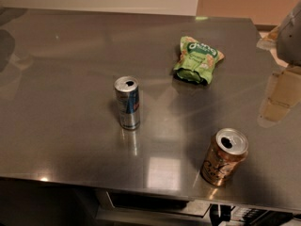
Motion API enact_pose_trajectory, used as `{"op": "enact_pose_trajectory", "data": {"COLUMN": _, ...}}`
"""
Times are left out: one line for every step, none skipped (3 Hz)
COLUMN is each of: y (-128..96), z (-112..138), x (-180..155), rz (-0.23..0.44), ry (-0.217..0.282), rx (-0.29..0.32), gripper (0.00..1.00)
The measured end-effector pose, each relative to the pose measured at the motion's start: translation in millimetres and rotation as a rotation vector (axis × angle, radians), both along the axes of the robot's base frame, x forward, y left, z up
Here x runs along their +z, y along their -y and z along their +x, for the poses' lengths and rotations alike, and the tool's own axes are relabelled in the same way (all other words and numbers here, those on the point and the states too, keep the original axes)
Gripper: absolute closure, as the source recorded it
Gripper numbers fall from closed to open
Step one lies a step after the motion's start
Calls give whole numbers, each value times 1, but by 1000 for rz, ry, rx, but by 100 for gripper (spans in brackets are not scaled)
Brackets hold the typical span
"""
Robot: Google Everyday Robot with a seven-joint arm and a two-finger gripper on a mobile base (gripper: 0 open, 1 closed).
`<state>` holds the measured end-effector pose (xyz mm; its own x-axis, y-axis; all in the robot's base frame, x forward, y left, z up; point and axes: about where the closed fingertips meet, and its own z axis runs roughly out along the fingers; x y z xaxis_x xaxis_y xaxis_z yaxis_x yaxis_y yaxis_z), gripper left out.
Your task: Move orange can near green rice chip bag
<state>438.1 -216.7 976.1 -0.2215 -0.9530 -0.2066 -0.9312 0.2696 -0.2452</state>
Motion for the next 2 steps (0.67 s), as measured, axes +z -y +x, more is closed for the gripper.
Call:
{"op": "enact_pose_trajectory", "data": {"y": 0, "z": 0, "x": 0, "rz": 0, "ry": 0, "rx": 0, "gripper": 0}}
{"op": "enact_pose_trajectory", "data": {"y": -1, "z": -3, "x": 2, "rz": 15, "ry": 5, "rx": 9, "gripper": 0}}
